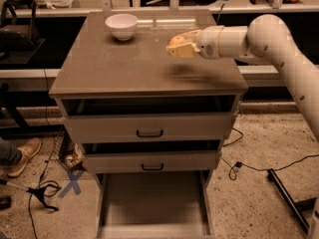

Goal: Pick orange from bottom drawer and place on counter

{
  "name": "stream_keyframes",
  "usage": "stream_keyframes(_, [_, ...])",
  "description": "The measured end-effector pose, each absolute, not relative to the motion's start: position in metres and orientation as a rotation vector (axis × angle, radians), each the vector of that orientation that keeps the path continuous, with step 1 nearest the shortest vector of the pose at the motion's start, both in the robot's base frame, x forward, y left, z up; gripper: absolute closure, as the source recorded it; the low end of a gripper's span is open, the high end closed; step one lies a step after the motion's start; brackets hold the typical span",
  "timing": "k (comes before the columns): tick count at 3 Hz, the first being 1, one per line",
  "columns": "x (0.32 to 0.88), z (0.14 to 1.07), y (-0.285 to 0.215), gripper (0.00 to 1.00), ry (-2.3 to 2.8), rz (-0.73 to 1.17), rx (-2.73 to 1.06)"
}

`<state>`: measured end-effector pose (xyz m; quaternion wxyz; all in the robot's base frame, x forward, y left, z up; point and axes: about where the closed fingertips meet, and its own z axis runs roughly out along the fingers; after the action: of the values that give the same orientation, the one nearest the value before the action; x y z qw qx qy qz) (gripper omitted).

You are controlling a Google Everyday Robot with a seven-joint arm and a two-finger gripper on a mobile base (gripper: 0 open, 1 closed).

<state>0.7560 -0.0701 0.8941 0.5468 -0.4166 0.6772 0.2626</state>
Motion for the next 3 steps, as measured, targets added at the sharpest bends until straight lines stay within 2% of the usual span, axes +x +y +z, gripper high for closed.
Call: stream_keyframes(3, [0.819, 0.852, -0.038, 1.0, 1.75, 0.61, -0.877])
